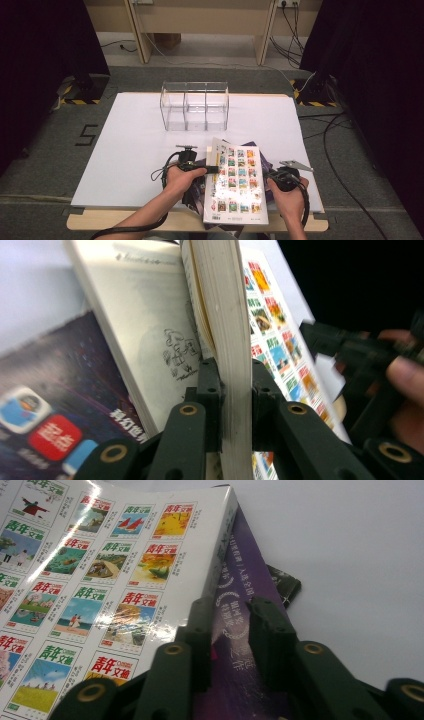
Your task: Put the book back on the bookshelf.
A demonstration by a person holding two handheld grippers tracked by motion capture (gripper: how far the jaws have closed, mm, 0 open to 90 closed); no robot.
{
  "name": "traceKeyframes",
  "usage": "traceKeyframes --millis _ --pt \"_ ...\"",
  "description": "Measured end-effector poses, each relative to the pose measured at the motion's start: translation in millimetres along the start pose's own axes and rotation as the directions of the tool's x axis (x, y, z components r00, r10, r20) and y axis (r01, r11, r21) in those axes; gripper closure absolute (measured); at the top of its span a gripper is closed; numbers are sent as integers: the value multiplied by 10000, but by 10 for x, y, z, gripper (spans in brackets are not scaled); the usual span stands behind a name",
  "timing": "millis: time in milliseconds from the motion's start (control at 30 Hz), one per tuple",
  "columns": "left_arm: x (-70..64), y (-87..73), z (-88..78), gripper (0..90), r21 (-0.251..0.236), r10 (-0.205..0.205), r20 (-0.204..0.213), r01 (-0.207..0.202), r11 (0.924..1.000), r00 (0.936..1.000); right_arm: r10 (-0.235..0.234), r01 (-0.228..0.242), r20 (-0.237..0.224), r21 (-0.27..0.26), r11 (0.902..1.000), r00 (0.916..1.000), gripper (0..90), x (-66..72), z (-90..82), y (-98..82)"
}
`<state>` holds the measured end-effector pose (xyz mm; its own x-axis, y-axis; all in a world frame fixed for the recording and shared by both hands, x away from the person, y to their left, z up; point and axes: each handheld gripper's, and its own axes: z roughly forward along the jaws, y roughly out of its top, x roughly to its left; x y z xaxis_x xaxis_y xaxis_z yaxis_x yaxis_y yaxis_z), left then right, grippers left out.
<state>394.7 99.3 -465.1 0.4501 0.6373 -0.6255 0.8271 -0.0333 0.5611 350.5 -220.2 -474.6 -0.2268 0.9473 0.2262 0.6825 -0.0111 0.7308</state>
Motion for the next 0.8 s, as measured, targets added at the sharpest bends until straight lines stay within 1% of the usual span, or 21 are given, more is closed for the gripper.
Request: traceKeyframes --millis 33,67,100,167,200,233,267,300,333,400,433,500,533,567,633,700,733,767,800 --pt "8 5 -23 794 61 73 -1 -73 10000 10000 91 -92 -172 -37 10000 9998 635 -14 -5 20" --pt "26 5 -43 794 99 109 -20 -109 9999 9999 323 -326 -425 -81 9994 9986 616 -24 -12 47" --pt "50 2 -66 793 134 59 -73 -58 9999 10000 444 -454 -609 -145 9989 9972 606 -29 -15 81" --pt "115 2 -124 794 271 29 -164 -25 9996 9999 297 -311 -721 -187 9993 9970 584 -9 -18 170" --pt "147 2 -155 794 306 -59 -205 65 9995 9998 303 -319 -837 -181 9993 9960 570 8 -7 218" --pt "147 2 -155 794 306 -59 -205 65 9995 9998 303 -319 -837 -181 9993 9960 570 8 -7 218" --pt "192 7 -212 794 371 85 -394 -70 9993 9992 348 -348 -1166 17 9994 9926 540 45 49 314" --pt "224 7 -254 794 401 56 -451 -38 9992 9990 330 -316 -1242 133 9994 9917 523 63 79 349" --pt "253 3 -280 794 449 14 -469 7 9990 9989 301 -260 -1429 303 9992 9893 509 92 141 406" --pt "307 -13 -315 793 446 -119 -476 140 9989 9988 525 -399 -1837 715 9966 9816 490 144 265 493" --pt "325 -22 -326 792 442 -135 -452 155 9989 9989 514 -347 -1971 870 9956 9790 486 169 334 532" --pt "343 -35 -333 792 415 -149 -416 167 9990 9990 622 -369 -2127 1210 9920 9751 478 211 451 593" --pt "349 -38 -333 791 408 -147 -406 163 9990 9991 680 -357 -2178 1486 9883 9736 477 240 520 633" --pt "356 -39 -333 790 421 -151 -386 168 9990 9991 649 -305 -2208 1561 9873 9732 478 252 569 660" --pt "367 -41 -331 790 410 -195 -347 209 9989 9992 719 -361 -2182 1636 9859 9733 477 263 642 710" --pt "371 -45 -330 789 399 -205 -352 219 9990 9992 796 -428 -2194 1677 9849 9724 478 263 670 733" --pt "379 -56 -330 789 332 -198 -312 209 9992 9993 799 -425 -2177 1715 9843 9727 478 259 727 774" --pt "379 -56 -330 788 332 -198 -312 209 9992 9993 799 -425 -2177 1715 9843 9727 478 259 727 774" --pt "386 -65 -330 788 279 -232 -291 240 9993 9993 906 -484 -2280 1843 9817 9694 478 249 794 800"
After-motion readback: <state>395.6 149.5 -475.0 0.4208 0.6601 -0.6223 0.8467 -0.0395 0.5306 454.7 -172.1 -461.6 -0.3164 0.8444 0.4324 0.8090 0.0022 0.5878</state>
